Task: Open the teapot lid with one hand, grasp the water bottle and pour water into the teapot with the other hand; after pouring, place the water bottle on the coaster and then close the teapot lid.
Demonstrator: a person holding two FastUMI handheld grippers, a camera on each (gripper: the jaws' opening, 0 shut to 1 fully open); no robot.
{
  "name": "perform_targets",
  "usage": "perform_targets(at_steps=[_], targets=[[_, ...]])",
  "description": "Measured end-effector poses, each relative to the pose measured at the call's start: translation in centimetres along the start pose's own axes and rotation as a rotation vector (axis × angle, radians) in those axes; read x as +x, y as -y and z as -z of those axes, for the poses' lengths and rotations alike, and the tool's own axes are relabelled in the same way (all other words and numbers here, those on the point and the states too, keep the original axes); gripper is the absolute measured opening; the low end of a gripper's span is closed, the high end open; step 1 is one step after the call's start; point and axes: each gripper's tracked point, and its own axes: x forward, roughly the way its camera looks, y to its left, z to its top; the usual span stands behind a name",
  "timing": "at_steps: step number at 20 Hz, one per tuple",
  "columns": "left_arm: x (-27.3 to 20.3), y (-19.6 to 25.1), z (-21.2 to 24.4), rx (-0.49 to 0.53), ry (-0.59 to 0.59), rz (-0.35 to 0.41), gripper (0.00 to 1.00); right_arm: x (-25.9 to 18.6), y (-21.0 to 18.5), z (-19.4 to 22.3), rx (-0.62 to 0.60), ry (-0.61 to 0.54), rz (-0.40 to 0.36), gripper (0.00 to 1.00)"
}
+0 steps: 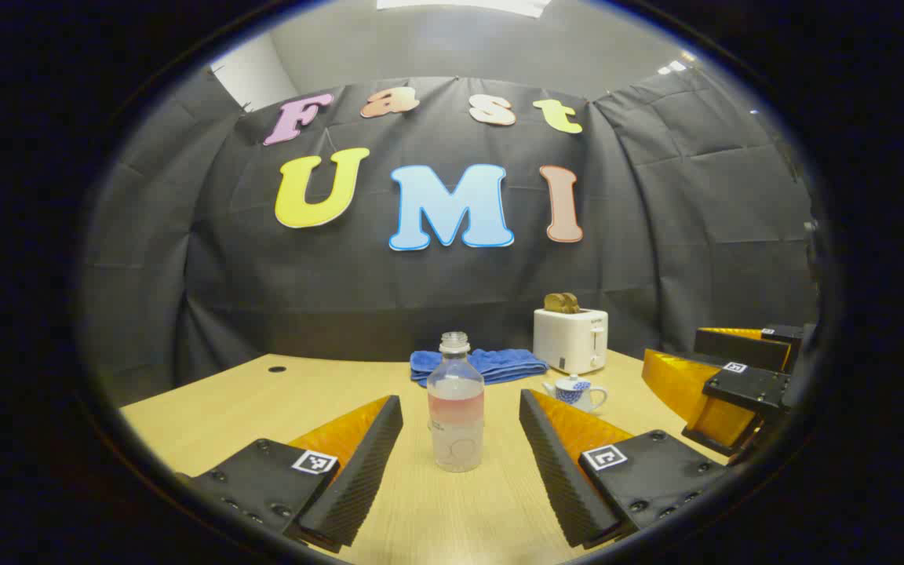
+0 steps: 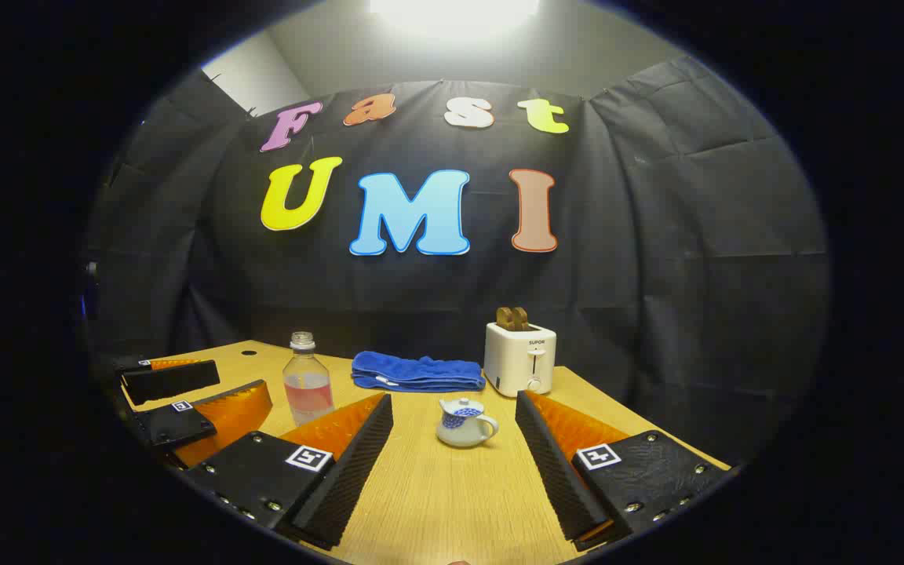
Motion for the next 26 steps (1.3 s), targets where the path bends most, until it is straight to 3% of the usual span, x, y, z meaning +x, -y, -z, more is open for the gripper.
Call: perform_targets(at_steps=[9, 15, 19, 26], targets=[[0.8, 0.0, 0.3, -0.006, -0.006, -0.007, 1.00, 1.8, 0.8, 0.1, -0.012, -0.005, 0.022, 0.97], [2.0, 0.4, 1.8, 0.018, -0.039, -0.002, 1.00, 3.0, 0.2, -0.4, -0.012, 0.026, -0.009, 0.97], [4.0, 0.4, 3.7, 0.017, -0.071, 0.007, 1.00, 5.8, -0.1, -0.7, 0.042, 0.031, -0.022, 0.97], [8.8, -0.2, 6.0, 0.019, -0.112, 0.024, 1.00, 12.5, -0.7, 0.7, 0.014, -0.026, -0.011, 0.98]])
